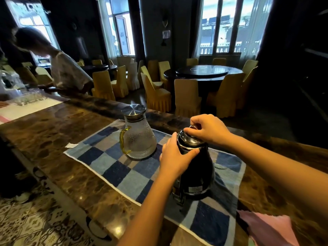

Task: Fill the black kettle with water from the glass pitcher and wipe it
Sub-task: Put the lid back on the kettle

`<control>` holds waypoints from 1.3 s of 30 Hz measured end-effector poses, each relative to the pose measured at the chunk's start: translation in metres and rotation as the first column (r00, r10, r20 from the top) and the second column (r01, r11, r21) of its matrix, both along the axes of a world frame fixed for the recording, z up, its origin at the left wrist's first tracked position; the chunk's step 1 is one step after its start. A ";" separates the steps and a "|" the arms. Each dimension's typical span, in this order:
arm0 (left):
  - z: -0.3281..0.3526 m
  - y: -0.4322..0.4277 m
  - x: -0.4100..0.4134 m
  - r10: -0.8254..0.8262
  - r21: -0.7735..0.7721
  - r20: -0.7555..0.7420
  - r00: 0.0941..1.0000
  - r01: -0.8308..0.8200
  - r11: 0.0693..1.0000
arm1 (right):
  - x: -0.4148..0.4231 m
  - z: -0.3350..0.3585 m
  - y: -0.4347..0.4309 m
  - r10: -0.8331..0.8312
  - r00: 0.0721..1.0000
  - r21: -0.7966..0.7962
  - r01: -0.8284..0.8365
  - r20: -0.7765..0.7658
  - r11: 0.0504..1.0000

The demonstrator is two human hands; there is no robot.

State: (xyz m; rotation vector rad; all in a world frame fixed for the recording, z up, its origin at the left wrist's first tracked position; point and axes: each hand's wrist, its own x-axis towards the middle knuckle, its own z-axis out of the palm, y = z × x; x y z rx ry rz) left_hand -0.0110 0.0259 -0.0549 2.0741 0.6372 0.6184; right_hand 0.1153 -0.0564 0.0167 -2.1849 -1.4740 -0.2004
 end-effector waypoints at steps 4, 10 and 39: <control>-0.006 0.002 0.003 -0.003 -0.017 0.012 1.000 0.003 1.000 | -0.005 -0.004 0.004 -0.009 1.000 -0.029 0.009 -0.005 1.000; -0.010 0.003 0.005 -0.007 -0.018 0.038 0.999 0.008 1.000 | -0.009 -0.009 0.007 -0.066 0.997 -0.051 0.068 0.033 0.996; 0.010 -0.002 -0.010 -0.029 0.037 -0.021 0.999 0.030 0.999 | -0.031 -0.011 -0.027 0.034 0.821 0.262 0.142 -0.570 0.954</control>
